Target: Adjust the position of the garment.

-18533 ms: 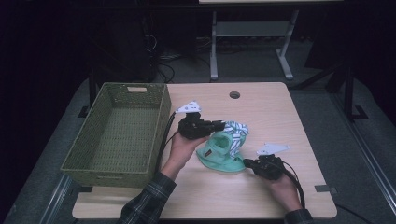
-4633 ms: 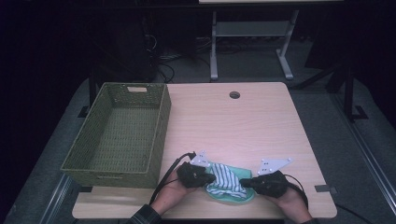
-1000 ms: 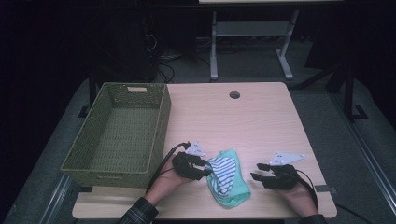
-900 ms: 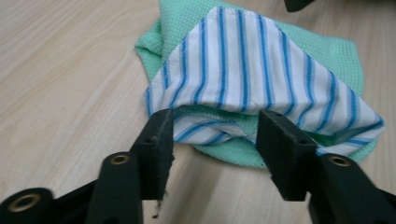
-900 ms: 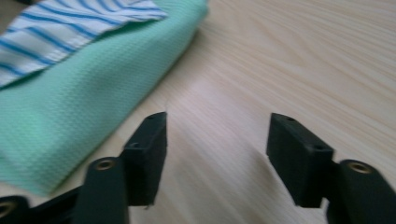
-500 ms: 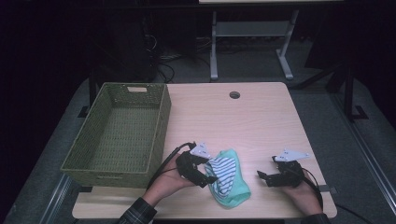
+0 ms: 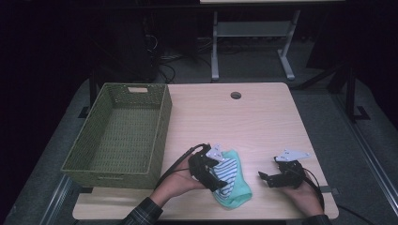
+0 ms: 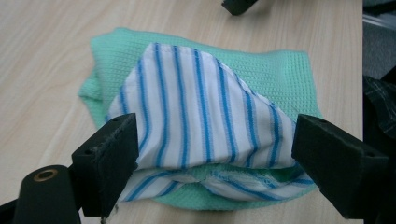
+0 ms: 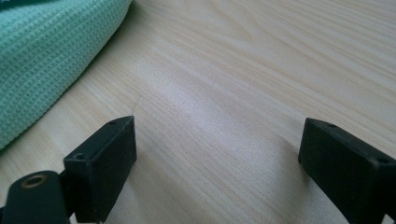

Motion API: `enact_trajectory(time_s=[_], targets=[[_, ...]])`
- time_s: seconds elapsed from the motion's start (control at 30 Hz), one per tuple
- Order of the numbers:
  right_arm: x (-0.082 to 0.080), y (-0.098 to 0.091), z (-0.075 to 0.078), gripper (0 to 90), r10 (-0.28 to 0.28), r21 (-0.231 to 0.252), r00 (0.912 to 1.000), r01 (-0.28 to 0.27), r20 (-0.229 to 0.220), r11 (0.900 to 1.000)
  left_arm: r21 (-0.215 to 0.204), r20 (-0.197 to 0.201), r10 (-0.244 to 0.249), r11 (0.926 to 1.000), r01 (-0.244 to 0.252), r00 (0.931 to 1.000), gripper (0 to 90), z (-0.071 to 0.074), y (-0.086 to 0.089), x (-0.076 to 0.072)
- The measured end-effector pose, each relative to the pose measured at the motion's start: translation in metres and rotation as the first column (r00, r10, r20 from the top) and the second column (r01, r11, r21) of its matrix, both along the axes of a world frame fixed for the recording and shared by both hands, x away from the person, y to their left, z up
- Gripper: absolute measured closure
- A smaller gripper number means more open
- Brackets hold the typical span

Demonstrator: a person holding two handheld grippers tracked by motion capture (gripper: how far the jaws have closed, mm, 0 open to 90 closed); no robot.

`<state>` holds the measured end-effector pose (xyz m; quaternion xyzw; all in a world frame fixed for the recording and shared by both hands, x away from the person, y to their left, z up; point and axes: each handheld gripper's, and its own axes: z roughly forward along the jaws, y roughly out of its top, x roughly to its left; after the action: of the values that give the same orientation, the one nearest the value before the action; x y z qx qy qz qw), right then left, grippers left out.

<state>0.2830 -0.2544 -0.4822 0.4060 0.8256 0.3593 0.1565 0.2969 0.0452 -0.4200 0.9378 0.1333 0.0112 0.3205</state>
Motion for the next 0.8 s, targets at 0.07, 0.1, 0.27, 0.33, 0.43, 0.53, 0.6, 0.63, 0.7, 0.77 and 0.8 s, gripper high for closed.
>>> enact_trajectory(time_s=[0.07,0.1,0.27,0.33,0.43,0.53,0.6,0.63,0.7,0.77,0.8], targets=[[0.000,0.000,0.000,10.7,0.000,0.000,1.0000,0.000,0.000,1.0000,0.025,0.005,-0.013,0.9996,0.013,0.9999,14.2,-0.003,-0.003,0.000],[0.000,0.000,0.000,10.8,0.000,0.000,1.0000,0.000,0.000,1.0000,0.034,0.008,-0.016,0.9993,0.015,0.9998,14.2,-0.005,-0.004,-0.001],[0.000,0.000,0.000,10.8,-0.001,0.000,1.0000,0.001,0.000,1.0000,0.088,0.010,-0.039,0.9954,0.038,0.9992,13.5,-0.016,-0.006,0.001],[0.000,0.000,0.000,10.8,-0.001,0.000,1.0000,0.001,0.000,1.0000,0.099,0.012,-0.039,0.9943,0.037,0.9992,13.5,-0.022,-0.007,0.001],[0.000,0.000,0.000,10.9,-0.001,0.000,1.0000,0.001,0.001,1.0000,0.104,0.009,-0.042,0.9937,0.041,0.9991,13.6,-0.027,-0.007,0.001],[0.000,0.000,0.000,10.9,-0.001,0.000,1.0000,0.001,0.001,1.0000,0.111,0.012,-0.046,0.9928,0.044,0.9989,13.7,-0.030,-0.008,0.000],[0.000,0.000,0.000,10.9,-0.001,0.000,1.0000,0.001,0.001,1.0000,0.115,0.013,-0.050,0.9922,0.048,0.9987,13.8,-0.032,-0.008,-0.001],[0.000,0.000,0.000,11.0,-0.002,0.000,1.0000,0.002,0.001,1.0000,0.113,0.015,-0.051,0.9924,0.049,0.9986,13.8,-0.033,-0.008,-0.001],[0.000,0.000,0.000,11.0,-0.002,0.000,1.0000,0.002,0.001,1.0000,0.113,0.016,-0.059,0.9920,0.057,0.9981,13.8,-0.034,-0.007,-0.001],[0.000,0.000,0.000,11.0,-0.002,0.000,1.0000,0.002,0.001,1.0000,0.115,0.013,-0.059,0.9917,0.057,0.9982,13.9,-0.034,-0.007,-0.001],[0.000,0.000,0.000,11.0,-0.002,0.000,1.0000,0.002,0.001,1.0000,0.119,0.013,-0.059,0.9913,0.057,0.9982,14.0,-0.034,-0.008,-0.001]])
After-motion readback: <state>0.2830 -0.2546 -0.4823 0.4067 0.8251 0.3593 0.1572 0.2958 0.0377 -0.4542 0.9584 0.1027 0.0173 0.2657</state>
